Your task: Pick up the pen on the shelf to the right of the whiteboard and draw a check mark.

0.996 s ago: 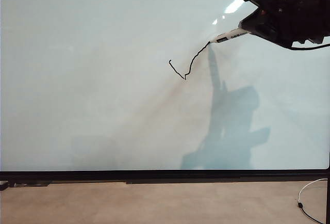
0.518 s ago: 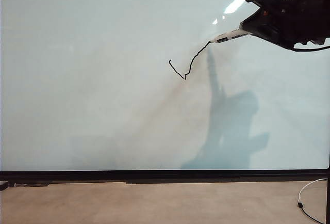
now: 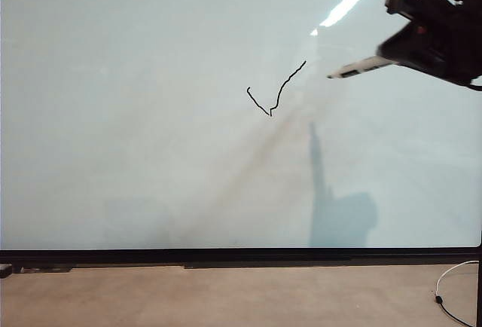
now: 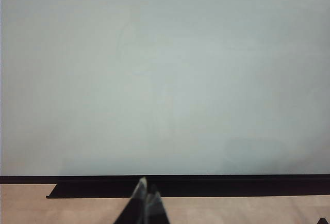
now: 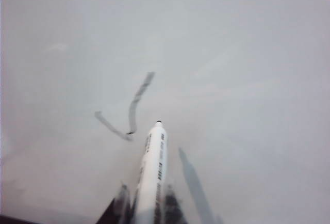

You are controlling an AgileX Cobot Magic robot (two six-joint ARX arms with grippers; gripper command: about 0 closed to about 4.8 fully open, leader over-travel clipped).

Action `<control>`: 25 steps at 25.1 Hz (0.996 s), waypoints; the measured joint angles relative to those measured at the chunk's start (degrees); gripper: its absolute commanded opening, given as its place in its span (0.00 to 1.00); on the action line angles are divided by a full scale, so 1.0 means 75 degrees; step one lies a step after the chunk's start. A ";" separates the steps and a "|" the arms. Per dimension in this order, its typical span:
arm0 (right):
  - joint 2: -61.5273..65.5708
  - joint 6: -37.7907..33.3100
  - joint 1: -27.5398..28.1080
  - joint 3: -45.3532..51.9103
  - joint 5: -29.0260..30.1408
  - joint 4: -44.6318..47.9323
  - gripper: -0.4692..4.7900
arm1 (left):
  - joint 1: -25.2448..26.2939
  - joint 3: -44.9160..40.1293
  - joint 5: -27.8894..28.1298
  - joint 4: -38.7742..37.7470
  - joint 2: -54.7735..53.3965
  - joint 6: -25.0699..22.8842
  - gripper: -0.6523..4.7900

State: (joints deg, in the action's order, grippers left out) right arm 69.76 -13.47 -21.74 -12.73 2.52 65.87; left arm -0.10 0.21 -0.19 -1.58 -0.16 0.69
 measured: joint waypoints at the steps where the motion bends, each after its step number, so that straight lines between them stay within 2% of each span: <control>1: -0.0047 0.0015 0.0061 0.0000 -0.0029 -0.0082 0.08 | 0.0000 0.0000 0.0000 0.0000 0.0000 0.0000 0.11; 8: -0.0603 0.0341 0.0589 0.0012 -0.0023 -0.0708 0.08 | 0.0000 0.0000 0.0000 0.0000 0.0000 0.0003 0.11; 15: -0.1699 0.0813 0.1236 0.0012 0.0012 -0.2078 0.08 | 0.0000 0.0000 0.0000 0.0000 0.0000 0.0003 0.11; 25: -0.3532 0.1215 0.1253 0.0015 0.0006 -0.4194 0.08 | 0.0000 0.0000 0.0000 0.0000 0.0000 0.0003 0.11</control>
State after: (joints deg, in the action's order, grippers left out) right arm 43.27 -4.36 -12.34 -12.62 2.57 34.41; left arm -0.10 0.21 -0.19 -1.58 -0.16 0.71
